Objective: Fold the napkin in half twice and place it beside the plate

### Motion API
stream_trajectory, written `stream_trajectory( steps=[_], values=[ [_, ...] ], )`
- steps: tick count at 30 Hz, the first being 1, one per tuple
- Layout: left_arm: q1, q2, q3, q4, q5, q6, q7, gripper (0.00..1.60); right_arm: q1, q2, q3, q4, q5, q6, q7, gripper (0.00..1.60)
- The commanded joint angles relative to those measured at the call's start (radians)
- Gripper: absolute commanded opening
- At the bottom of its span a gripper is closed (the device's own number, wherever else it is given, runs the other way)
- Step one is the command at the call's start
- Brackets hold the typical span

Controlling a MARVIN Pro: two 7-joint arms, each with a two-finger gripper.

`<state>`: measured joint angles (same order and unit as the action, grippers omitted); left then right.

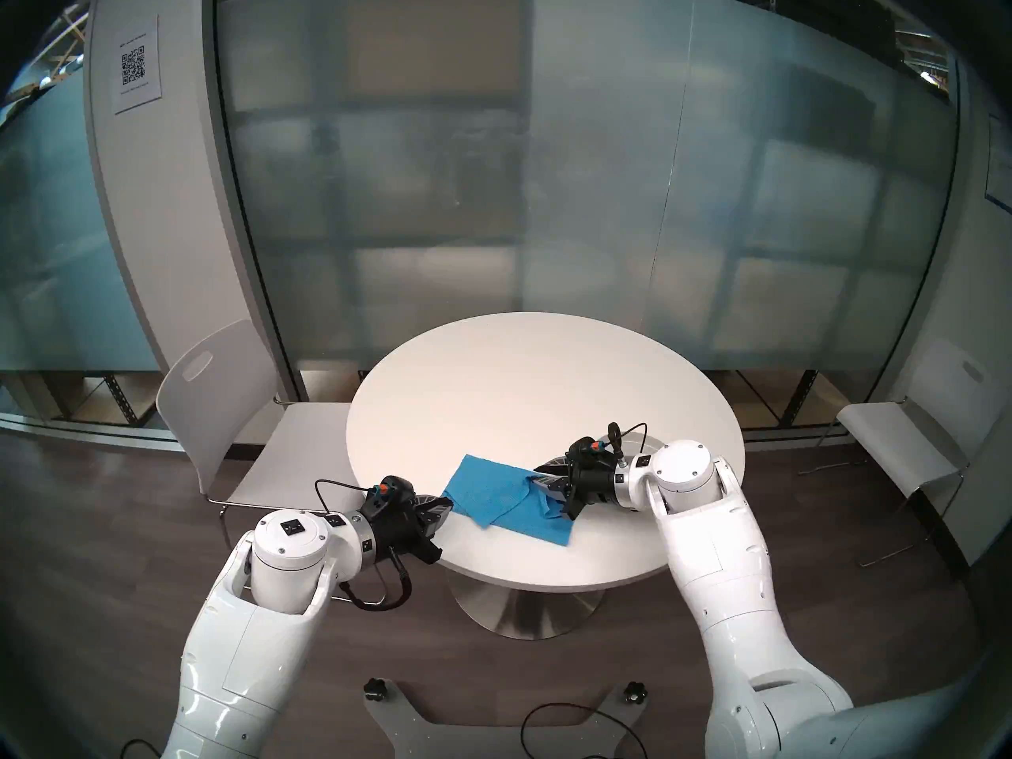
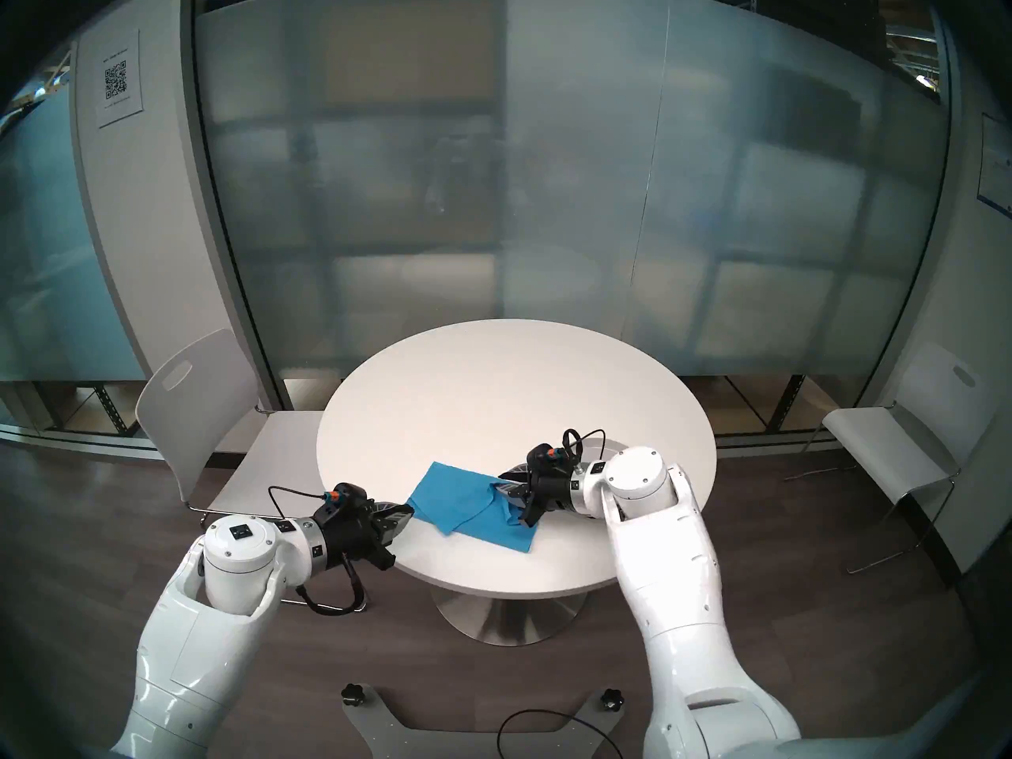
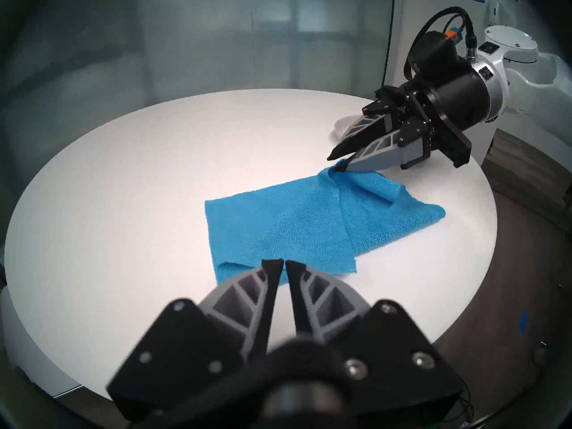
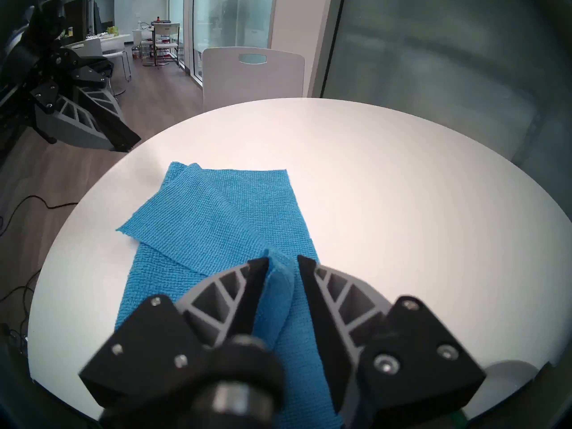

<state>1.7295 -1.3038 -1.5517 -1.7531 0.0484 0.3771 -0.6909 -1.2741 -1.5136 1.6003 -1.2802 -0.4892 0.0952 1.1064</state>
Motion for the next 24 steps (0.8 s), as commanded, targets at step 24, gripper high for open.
stream_trajectory(
  steps=[24],
  values=[
    [-0.100,-0.020,0.030,0.100,0.012,-0.024,0.047,0.45,-0.001,-0.004,0.000,-0.023,0.006,-0.002,-0.001,0.80]
  ],
)
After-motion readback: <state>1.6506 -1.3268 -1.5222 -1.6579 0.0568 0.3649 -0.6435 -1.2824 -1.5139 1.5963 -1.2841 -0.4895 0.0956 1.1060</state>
